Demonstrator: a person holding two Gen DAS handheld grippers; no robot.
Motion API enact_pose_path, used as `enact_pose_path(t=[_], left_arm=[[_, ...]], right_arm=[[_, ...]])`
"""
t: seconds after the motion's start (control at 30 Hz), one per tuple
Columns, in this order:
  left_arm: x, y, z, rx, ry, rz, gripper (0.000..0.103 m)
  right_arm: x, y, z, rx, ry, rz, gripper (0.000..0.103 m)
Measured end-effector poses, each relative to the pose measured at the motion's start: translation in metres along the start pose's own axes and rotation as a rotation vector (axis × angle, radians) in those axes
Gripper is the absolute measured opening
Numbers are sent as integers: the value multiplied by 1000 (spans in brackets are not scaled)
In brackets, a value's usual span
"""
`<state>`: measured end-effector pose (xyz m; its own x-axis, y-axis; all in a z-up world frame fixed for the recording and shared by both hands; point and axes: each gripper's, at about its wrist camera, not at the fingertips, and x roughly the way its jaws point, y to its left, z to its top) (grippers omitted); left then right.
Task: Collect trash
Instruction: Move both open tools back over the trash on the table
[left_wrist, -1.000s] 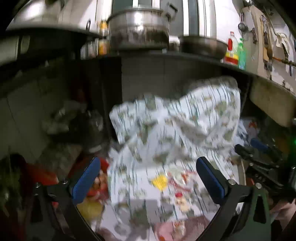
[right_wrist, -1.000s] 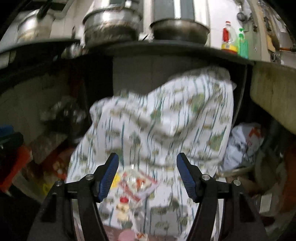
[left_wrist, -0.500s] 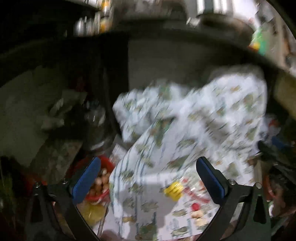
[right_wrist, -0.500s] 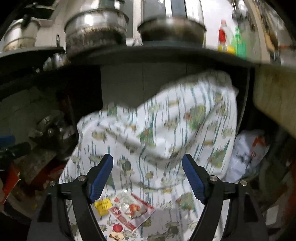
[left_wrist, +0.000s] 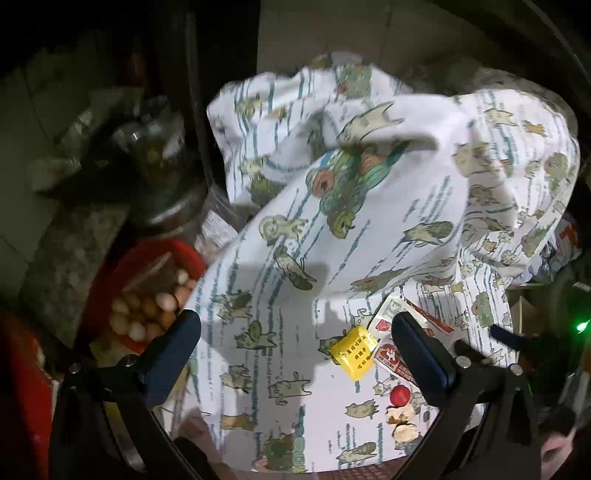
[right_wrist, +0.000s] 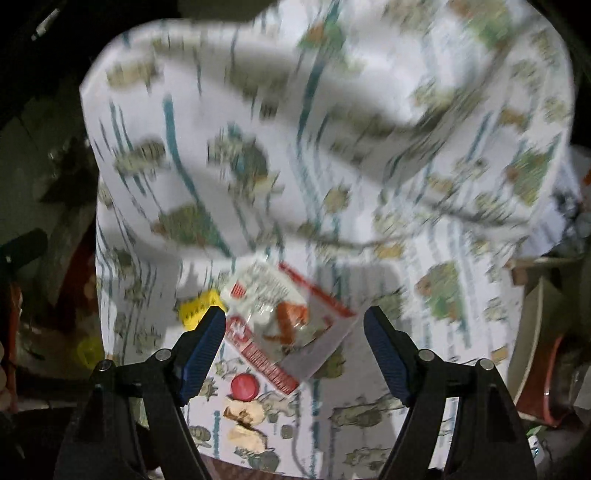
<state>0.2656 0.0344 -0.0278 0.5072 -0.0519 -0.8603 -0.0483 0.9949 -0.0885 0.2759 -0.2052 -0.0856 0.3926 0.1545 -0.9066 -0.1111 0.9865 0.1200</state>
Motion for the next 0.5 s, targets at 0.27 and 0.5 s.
enact_pose_path(t=[0.27, 0.5], left_arm=[[31, -3, -7, 2, 100, -17, 102], [34, -7, -6, 78, 83, 51, 102]], right_arm=[[61, 17, 11, -104, 151, -26, 79], [105, 18, 13, -57, 210, -39, 79]])
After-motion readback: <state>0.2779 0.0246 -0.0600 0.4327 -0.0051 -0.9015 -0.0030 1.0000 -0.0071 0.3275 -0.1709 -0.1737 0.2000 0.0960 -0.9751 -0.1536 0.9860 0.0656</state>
